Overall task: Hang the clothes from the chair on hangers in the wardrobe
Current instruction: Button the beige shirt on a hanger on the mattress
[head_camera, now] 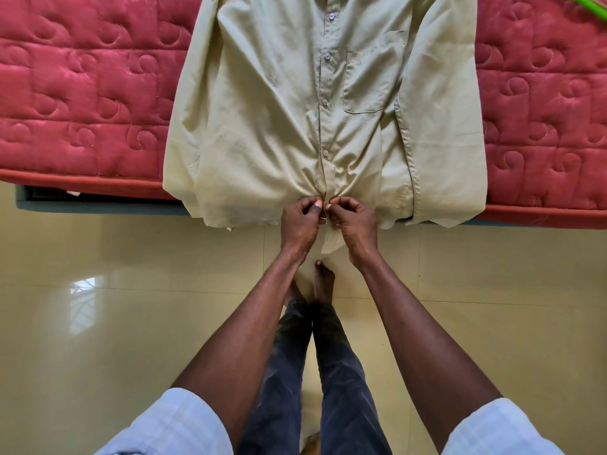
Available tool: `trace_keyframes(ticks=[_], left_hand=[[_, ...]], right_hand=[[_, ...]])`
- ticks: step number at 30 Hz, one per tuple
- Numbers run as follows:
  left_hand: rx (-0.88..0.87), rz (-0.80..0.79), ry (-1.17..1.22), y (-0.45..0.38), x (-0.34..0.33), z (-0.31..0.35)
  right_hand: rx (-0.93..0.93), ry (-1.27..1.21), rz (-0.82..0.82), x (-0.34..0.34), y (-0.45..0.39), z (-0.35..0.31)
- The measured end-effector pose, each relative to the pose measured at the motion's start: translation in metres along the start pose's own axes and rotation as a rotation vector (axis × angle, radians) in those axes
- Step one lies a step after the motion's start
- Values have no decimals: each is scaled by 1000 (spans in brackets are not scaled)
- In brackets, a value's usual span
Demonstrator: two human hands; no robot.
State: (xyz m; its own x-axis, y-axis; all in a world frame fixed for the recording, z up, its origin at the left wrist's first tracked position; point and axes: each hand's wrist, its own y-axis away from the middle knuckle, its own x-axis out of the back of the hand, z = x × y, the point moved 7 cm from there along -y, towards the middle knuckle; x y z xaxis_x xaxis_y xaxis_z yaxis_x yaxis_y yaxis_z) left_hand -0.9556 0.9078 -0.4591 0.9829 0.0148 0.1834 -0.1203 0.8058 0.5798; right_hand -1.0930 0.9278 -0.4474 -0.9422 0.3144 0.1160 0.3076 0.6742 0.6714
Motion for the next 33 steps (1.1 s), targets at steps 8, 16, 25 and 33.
trace_keyframes(ticks=[8, 16, 25, 33], left_hand=[[3, -77, 45, -2, 1, 5], [-65, -180, -126, -14, 5, 19], [-710, -64, -773, -24, 3, 67], [-597, 49, -869, -55, 30, 66]], right_hand=[[158, 203, -15, -3, -1, -13], [132, 289, -146, -2, -12, -20], [-2, 370, -203, -10, -31, -50], [311, 832, 225, 27, -47, -79]])
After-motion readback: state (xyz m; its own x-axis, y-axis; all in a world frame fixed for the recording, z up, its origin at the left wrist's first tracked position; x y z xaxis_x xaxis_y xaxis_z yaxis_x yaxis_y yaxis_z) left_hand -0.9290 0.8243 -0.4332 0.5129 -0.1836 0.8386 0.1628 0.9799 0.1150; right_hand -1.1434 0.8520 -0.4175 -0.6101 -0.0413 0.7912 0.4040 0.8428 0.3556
